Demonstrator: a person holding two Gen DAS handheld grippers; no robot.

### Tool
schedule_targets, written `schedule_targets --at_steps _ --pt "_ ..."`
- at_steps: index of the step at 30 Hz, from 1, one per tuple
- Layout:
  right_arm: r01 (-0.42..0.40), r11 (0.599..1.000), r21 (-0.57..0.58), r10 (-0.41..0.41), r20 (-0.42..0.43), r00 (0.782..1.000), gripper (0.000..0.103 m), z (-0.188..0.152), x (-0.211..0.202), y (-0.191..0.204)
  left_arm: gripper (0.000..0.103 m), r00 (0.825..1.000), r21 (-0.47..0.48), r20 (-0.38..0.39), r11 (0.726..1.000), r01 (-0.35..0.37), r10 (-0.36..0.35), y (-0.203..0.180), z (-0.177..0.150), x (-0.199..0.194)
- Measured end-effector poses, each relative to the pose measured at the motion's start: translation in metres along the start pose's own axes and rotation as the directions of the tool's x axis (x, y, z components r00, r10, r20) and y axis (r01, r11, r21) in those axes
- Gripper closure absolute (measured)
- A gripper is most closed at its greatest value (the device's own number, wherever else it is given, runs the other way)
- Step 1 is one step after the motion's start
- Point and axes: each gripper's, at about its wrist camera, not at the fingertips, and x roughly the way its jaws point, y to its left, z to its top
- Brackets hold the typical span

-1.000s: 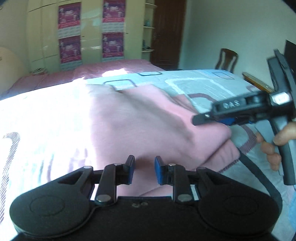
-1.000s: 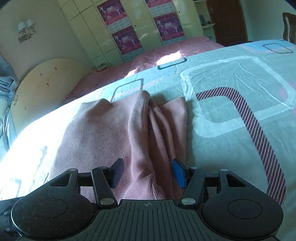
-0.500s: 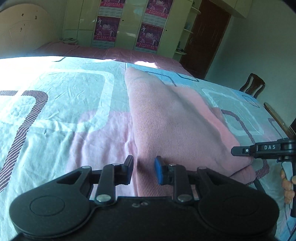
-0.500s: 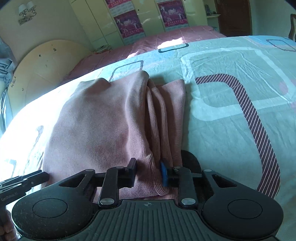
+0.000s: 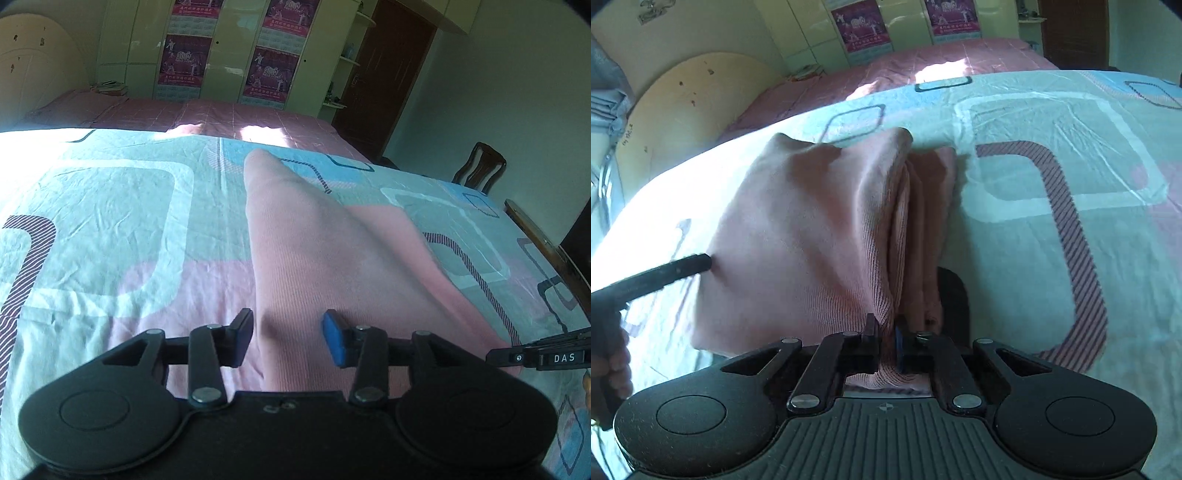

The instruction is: Fold small clothes

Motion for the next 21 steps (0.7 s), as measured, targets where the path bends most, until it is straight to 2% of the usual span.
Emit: schedule_targets --at_steps 3,5,7,8,13,17,20,21 --pt "-0.011 0.999 0.051 0.01 0.021 1.0 0.096 -0.002 0.004 -0.003 0.055 0.999 -0.019 -0.047 1.0 0.006 -0.007 0.002 -0.006 0.011" --pt "-0.037 0.998 0.056 0.033 0.057 0.998 0.09 0.002 -0.008 0.001 0.055 0.999 -0.03 -0.045 1.0 0.009 -0.01 0.005 -0.004 0.01" --pt "-0.027 0.999 0.043 0.022 0.115 0.993 0.066 0.008 -0.019 0.004 0.056 0.999 -0.044 -0.036 0.999 0.017 -0.018 0.008 0.002 0.008" --pt "-0.023 0.999 0.041 0.017 0.136 0.991 0.058 0.012 -0.021 0.005 0.056 0.999 -0.05 -0.031 0.999 0.019 -0.021 0.009 0.006 0.008" --pt "-0.029 0.997 0.078 0.014 0.189 0.982 0.059 0.048 0.003 0.009 0.056 1.0 -0.061 0.011 0.998 0.002 -0.001 0.009 0.034 0.021" --pt "-0.024 0.993 0.118 0.0 0.197 0.98 0.059 0.07 0.036 0.008 0.054 1.0 -0.102 0.005 0.995 0.001 -0.001 0.012 0.052 0.046" --pt "-0.019 0.991 0.132 -0.008 0.197 0.98 0.059 0.082 0.054 0.009 0.053 1.0 -0.087 0.0 0.996 -0.02 0.02 0.012 0.055 0.06" --pt "-0.001 0.992 0.129 -0.024 0.189 0.982 0.07 0.084 0.06 0.009 0.052 1.0 -0.086 -0.006 0.996 -0.028 0.028 0.013 0.053 0.063"
